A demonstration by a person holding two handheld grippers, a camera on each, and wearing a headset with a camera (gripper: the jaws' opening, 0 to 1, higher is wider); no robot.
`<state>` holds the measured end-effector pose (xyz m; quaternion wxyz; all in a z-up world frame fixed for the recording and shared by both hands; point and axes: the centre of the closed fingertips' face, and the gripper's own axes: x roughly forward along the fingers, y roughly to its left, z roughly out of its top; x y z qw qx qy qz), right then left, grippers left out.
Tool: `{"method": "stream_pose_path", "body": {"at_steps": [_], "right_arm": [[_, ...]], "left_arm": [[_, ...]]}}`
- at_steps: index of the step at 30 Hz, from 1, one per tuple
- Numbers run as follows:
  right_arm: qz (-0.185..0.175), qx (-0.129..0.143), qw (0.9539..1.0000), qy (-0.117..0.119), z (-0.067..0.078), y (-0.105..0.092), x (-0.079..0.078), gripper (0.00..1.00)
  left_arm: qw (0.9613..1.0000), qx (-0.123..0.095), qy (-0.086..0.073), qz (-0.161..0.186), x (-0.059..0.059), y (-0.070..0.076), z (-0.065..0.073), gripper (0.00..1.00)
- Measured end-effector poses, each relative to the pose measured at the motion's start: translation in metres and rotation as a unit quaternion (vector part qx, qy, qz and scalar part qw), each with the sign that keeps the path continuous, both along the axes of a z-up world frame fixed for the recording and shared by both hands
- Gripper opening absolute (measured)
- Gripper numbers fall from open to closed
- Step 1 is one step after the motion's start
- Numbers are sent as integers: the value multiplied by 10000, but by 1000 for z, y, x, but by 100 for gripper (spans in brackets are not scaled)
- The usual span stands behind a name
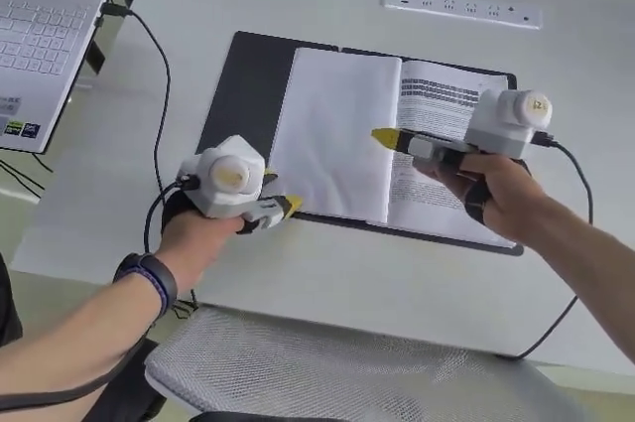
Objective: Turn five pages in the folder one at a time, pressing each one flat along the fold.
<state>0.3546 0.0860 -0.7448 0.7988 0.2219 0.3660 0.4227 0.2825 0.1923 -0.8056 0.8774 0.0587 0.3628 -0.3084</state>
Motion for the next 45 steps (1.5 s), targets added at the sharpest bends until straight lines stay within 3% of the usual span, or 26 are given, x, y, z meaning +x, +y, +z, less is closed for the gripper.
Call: {"method": "stream_pose_path", "body": {"at_steps": [5,13,17,26,28,37,45], "right_arm": [[34,-33,10000,1,-2,-3,7,20],[66,-75,9999,-92,-2,-5,33,18],[23,-50,10000,-47,-12,-4,45,16],[-45,-186,9997,163,-43,-5,46,5],[-96,-98,9998,158,-43,-8,46,0],[-26,15,9999,130,-43,-8,48,0],[-154,39,9998,102,-44,-6,66,0]], "left_arm": [[10000,10,-16,38,1,1,0,30],[10000,-31,-2,77,2,0,0,31],[9999,-61,24,105,4,1,-2,31],[9998,-108,74,167,6,2,-6,30],[9999,-81,65,133,5,1,-6,31],[9999,-63,38,113,5,-1,-3,30],[9997,-135,13,224,4,-2,0,28]]}}
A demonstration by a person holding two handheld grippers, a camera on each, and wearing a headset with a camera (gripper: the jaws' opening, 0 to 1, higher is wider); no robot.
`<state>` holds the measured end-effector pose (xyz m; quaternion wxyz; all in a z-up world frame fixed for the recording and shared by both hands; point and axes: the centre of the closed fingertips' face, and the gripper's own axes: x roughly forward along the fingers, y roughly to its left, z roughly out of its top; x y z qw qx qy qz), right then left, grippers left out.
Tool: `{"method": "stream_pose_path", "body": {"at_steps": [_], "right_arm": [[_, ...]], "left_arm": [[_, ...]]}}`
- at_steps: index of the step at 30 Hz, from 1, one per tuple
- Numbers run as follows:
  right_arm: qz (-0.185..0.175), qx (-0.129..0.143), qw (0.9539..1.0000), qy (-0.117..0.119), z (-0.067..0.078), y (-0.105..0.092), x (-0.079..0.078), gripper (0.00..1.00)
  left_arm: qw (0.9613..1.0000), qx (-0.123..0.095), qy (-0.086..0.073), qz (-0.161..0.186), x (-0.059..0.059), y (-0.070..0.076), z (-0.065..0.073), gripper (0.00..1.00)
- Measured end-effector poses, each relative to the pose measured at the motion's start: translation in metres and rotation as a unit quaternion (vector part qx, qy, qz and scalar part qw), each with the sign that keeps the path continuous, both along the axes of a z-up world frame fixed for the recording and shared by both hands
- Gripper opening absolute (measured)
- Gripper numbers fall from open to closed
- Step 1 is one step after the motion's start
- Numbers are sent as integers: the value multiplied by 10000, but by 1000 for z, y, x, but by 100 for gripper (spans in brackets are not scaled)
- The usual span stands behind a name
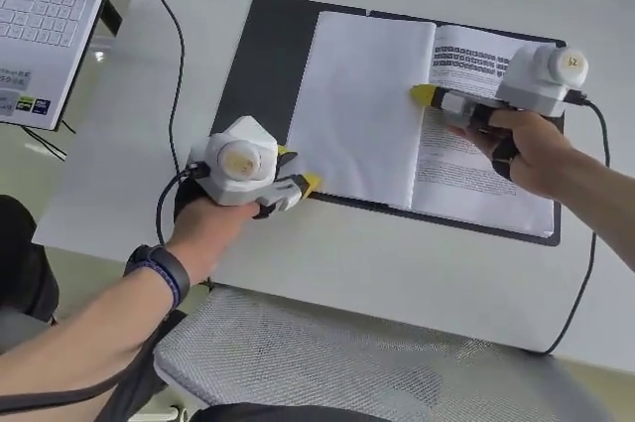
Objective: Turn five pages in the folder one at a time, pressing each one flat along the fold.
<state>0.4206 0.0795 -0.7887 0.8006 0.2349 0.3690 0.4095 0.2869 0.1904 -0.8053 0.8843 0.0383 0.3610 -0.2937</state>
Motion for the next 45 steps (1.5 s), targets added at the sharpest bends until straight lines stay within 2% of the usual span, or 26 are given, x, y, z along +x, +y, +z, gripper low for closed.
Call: {"method": "stream_pose_path", "body": {"at_steps": [2,4,6,9,13,19,26,28,30,37,40,45], "right_arm": [[-113,40,9999,13,-1,-1,7,0],[-244,143,9996,80,-4,-3,25,0],[-295,189,9993,93,-14,-7,37,0],[-383,296,9988,105,-12,-6,39,0],[-564,420,9974,127,-12,-6,49,0],[-1039,682,9920,211,-4,-7,62,0],[-1581,1008,9814,419,-1,-10,84,0],[-1720,1048,9784,458,-4,-13,95,0],[-1813,1058,9766,472,-5,-14,95,0],[-2127,1093,9695,533,-12,-20,126,0],[-2148,1072,9693,538,-14,-21,129,0],[-2080,1035,9713,500,-14,-20,129,0]], "left_arm": [[10000,5,-6,-6,-1,-1,1,29],[10000,16,-12,-13,-1,0,2,28],[10000,-12,11,20,-1,1,4,27],[10000,-31,43,42,-1,1,5,27],[10000,-48,43,14,-3,-1,6,29],[10000,-64,55,31,-2,0,6,29],[9999,-71,68,49,-1,1,6,28],[9999,-73,71,50,-1,0,5,29],[9999,-70,68,36,-1,0,5,29],[9999,-72,87,19,-1,0,5,29],[9999,-89,109,48,-1,0,6,29],[9999,-95,102,92,-1,-1,6,30]]}}
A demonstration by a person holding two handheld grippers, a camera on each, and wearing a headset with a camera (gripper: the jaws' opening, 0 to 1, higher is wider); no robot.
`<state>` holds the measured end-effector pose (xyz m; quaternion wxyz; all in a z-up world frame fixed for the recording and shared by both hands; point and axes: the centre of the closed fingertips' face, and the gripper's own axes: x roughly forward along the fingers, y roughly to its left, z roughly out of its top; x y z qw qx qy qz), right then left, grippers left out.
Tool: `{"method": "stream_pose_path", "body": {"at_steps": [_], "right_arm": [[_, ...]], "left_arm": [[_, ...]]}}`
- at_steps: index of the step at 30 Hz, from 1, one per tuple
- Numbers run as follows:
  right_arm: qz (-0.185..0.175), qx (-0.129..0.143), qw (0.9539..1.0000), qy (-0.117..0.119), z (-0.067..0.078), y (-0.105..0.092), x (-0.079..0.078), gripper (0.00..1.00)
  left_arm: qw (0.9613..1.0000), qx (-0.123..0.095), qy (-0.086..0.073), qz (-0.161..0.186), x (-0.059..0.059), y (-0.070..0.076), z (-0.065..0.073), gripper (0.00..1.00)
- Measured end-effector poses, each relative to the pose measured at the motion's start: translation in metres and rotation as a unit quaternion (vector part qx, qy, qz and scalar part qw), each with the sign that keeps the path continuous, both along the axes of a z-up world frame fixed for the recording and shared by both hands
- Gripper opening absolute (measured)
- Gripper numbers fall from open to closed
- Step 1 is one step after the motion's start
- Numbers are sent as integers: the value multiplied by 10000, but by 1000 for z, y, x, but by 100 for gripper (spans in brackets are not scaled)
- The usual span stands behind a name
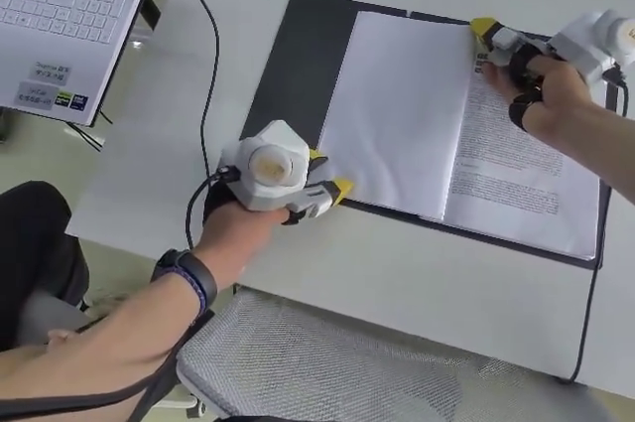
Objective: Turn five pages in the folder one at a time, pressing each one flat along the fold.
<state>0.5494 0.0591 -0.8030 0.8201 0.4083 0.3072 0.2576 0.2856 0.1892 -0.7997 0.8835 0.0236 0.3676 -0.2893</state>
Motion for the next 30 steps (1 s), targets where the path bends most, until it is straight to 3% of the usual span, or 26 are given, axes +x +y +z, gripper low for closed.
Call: {"method": "stream_pose_path", "body": {"at_steps": [3,13,22,25,27,30], "right_arm": [[146,86,9998,68,0,3,-8,0],[684,-30,9976,-18,-3,5,-36,0],[1029,-31,9947,-64,6,13,-85,0],[1093,-42,9940,-72,9,14,-97,0],[1141,-45,9934,-68,8,13,-96,0],[1213,-35,9926,-48,11,15,-115,0]], "left_arm": [[10000,8,-5,-21,1,0,-1,30],[10000,14,-8,-59,3,3,-6,29],[10000,-6,-14,-55,1,2,-3,29],[10000,-3,-19,-74,0,1,-1,29],[10000,-1,-31,-76,-1,1,-1,29],[10000,-2,-41,-71,0,2,0,27]]}}
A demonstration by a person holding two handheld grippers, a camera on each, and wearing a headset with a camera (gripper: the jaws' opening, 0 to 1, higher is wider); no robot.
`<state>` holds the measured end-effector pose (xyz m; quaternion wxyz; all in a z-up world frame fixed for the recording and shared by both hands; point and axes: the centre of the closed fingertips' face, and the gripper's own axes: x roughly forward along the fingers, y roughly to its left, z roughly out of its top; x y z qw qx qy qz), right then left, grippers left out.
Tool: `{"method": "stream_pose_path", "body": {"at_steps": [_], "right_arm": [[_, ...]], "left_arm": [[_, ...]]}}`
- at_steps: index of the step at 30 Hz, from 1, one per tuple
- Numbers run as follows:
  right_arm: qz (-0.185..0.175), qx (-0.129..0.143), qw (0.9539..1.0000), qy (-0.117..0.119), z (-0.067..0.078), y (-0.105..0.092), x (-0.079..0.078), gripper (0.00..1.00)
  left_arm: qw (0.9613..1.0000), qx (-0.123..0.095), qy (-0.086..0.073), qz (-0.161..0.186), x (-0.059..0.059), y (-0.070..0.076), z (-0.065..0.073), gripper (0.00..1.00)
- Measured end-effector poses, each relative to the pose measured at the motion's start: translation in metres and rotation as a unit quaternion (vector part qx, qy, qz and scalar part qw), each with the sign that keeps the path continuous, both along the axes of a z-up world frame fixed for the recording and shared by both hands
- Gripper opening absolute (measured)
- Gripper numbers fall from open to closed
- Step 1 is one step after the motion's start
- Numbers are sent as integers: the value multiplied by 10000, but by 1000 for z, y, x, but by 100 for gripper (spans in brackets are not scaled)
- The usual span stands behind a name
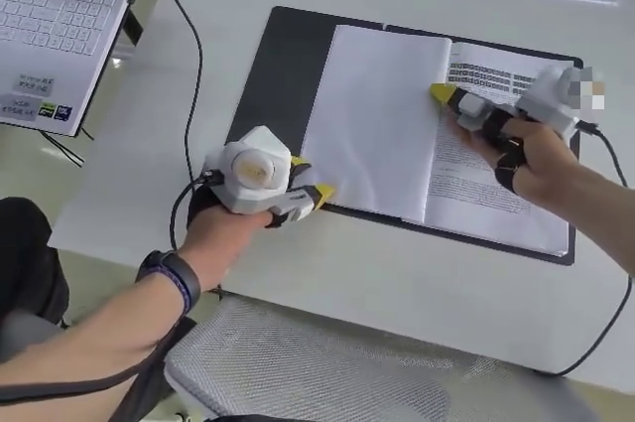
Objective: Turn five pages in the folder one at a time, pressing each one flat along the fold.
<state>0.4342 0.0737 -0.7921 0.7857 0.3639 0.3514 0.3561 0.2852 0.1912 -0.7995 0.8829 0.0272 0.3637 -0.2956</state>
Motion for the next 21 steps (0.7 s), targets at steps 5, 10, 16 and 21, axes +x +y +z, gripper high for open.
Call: {"method": "stream_pose_path", "body": {"at_steps": [5,10,16,21], "right_arm": [[151,64,9998,65,-3,-2,-23,0],[353,82,9993,89,1,1,-46,0],[458,14,9989,107,5,5,-78,0],[437,45,9989,178,6,4,-105,0]], "left_arm": [[10000,-29,6,33,0,0,1,27],[10000,-12,-12,48,0,0,-1,27],[10000,3,-22,23,1,-1,-3,28],[10000,-11,-36,45,2,0,-4,28]]}}
